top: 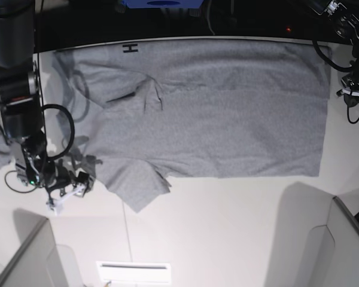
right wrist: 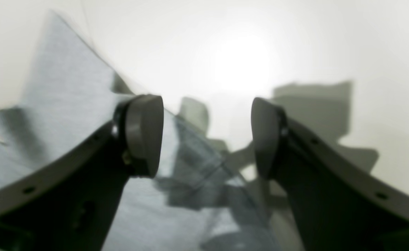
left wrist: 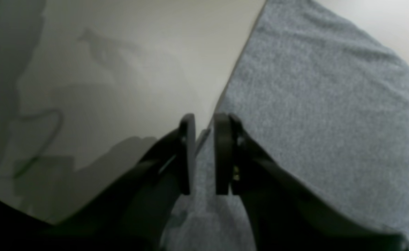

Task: Fold the T-shirt properly
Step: 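Move both grippers to the shirt's side edges near the sleeves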

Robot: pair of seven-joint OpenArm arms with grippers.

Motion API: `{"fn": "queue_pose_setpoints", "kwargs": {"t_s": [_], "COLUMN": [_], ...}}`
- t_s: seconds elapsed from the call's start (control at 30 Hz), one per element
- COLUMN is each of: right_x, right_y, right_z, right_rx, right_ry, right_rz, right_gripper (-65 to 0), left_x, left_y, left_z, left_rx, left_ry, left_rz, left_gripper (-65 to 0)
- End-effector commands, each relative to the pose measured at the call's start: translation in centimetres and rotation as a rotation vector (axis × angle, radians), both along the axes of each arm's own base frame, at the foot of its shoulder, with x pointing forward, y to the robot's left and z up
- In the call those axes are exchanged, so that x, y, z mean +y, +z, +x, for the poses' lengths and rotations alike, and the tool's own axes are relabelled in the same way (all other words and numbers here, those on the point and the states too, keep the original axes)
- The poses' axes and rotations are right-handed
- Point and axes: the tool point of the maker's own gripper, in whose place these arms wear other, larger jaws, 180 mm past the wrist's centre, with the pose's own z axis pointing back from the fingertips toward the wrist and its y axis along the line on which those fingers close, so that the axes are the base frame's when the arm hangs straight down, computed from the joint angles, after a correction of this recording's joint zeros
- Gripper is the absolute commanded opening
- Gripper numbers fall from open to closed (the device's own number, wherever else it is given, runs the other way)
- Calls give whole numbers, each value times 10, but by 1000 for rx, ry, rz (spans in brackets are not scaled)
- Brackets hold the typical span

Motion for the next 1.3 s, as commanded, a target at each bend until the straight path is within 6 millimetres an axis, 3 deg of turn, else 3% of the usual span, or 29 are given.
{"fn": "queue_pose_setpoints", "kwargs": {"t_s": [0.0,0.37,0.53,0.6,0.77,0.83,0.97,1.17,1.27], "right_x": [-1,28,29,30,43,39,51,46,44], "right_y": [22,-2,-9,-14,-12,-15,-24,-15,-15], "right_z": [20,-11,-18,-23,-24,-26,-27,-17,-18], "right_rx": [-71,2,17,27,8,19,29,-2,0], "right_ry": [36,314,317,320,365,389,465,407,402], "right_rz": [-8,-27,-22,-20,-19,-63,-148,-122,-122], "right_gripper": [-273,-279,-380,-381,-375,-375,-383,-389,-476], "left_x": [6,6,5,5,5,5,5,5,5], "left_y": [11,11,11,11,10,10,10,10,10], "left_z": [3,3,4,4,4,4,4,4,4], "left_rx": [-26,-26,-28,-27,-25,-26,-26,-25,-25], "left_ry": [-1,-1,-2,-4,-5,-3,-3,-3,-3], "left_rz": [29,29,29,28,27,26,26,26,26], "left_gripper": [-558,-558,-558,-558,-558,-558,-558,-558,-558]}}
